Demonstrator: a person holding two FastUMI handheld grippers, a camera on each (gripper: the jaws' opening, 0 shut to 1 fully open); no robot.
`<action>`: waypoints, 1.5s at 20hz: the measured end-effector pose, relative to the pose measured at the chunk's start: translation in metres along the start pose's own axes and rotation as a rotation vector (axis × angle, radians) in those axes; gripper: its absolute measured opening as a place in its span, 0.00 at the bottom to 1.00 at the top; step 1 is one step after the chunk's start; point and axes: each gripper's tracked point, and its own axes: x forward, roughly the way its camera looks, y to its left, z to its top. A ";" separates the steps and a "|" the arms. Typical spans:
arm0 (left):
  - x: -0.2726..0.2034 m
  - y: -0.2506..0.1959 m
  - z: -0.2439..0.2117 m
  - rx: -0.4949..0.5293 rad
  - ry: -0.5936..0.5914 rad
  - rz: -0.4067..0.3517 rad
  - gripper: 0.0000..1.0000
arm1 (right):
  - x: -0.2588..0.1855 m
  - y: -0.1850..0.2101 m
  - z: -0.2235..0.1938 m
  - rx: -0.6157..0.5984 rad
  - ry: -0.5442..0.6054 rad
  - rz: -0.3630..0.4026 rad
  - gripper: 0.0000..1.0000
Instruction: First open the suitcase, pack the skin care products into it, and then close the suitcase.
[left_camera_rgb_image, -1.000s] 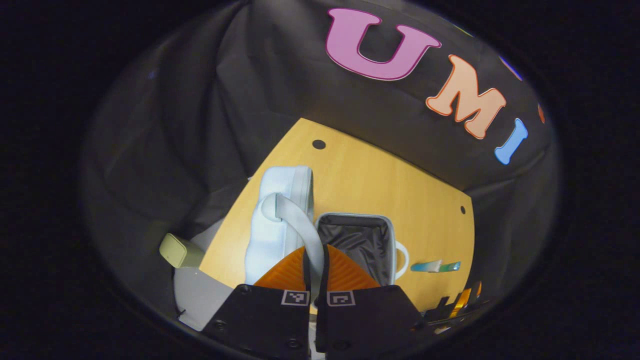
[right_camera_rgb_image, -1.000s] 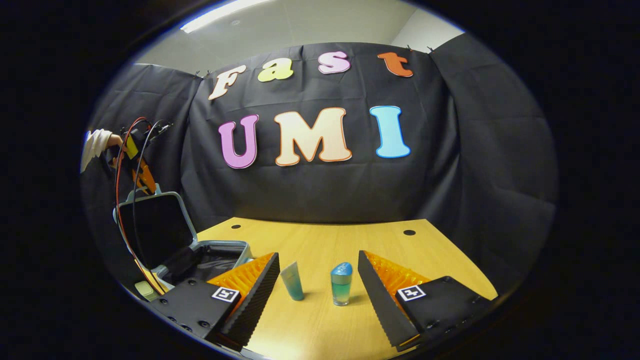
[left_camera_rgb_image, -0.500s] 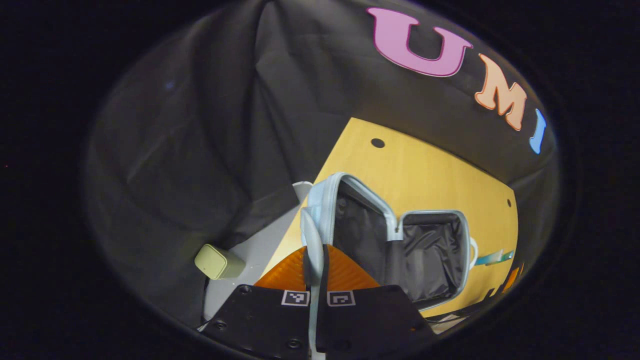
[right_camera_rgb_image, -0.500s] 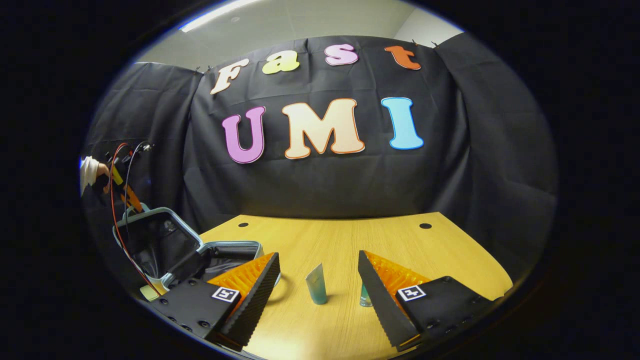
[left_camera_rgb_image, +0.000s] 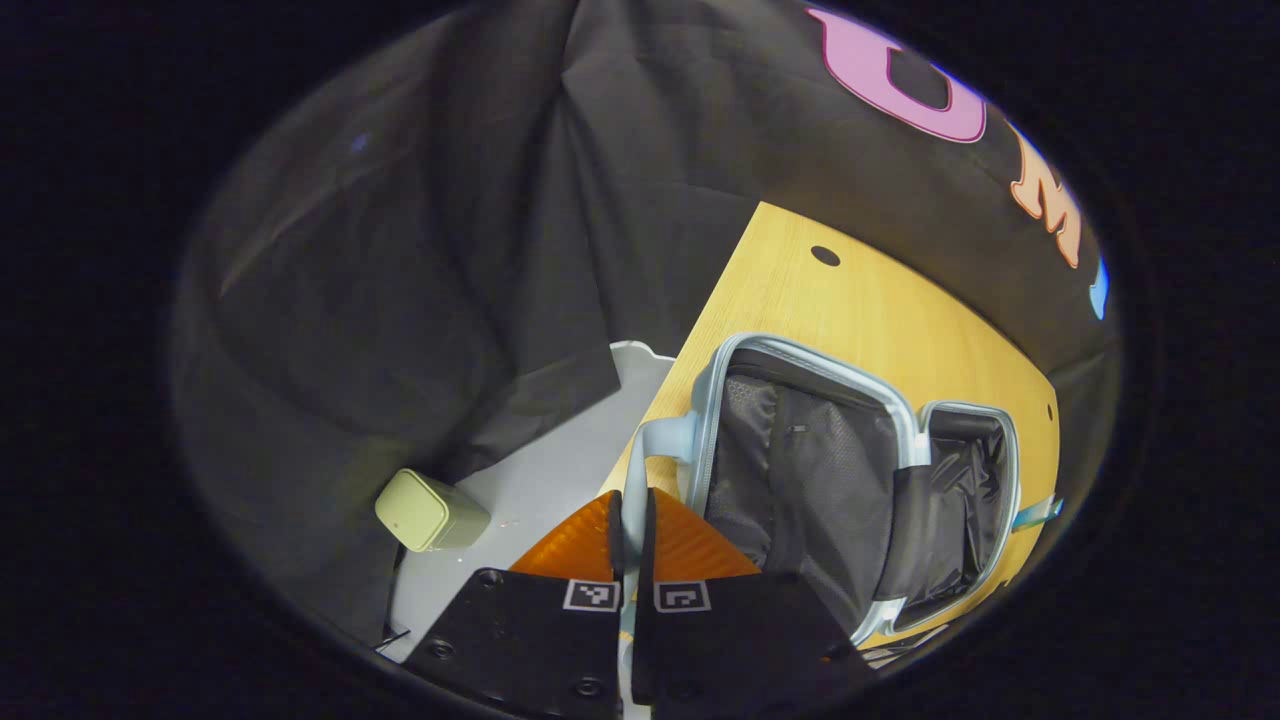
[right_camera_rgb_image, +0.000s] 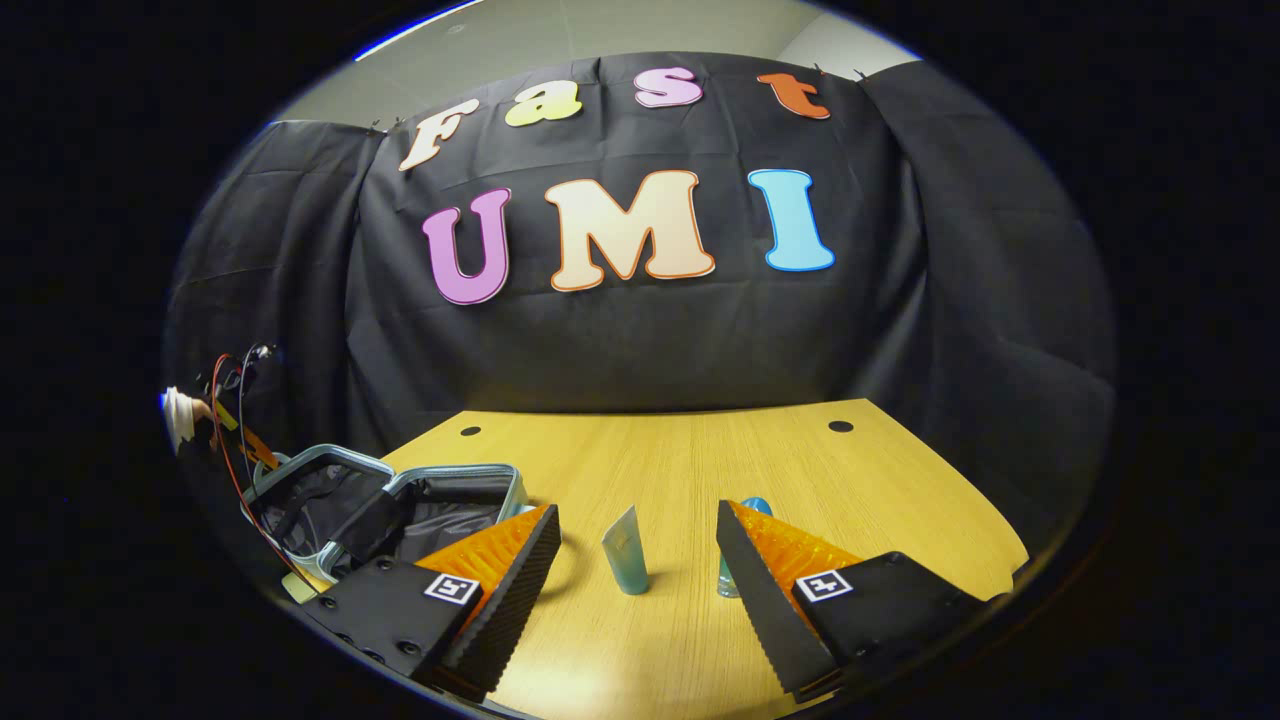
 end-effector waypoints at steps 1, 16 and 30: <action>0.007 0.001 -0.005 -0.013 0.009 -0.012 0.00 | 0.001 -0.002 -0.004 -0.001 0.014 -0.009 0.99; -0.037 -0.058 0.012 0.170 -0.251 -0.006 0.96 | 0.012 -0.039 -0.027 0.010 0.079 -0.083 1.00; -0.126 -0.438 -0.111 0.418 -0.322 -0.442 0.96 | 0.055 -0.097 -0.043 0.009 0.195 0.146 0.98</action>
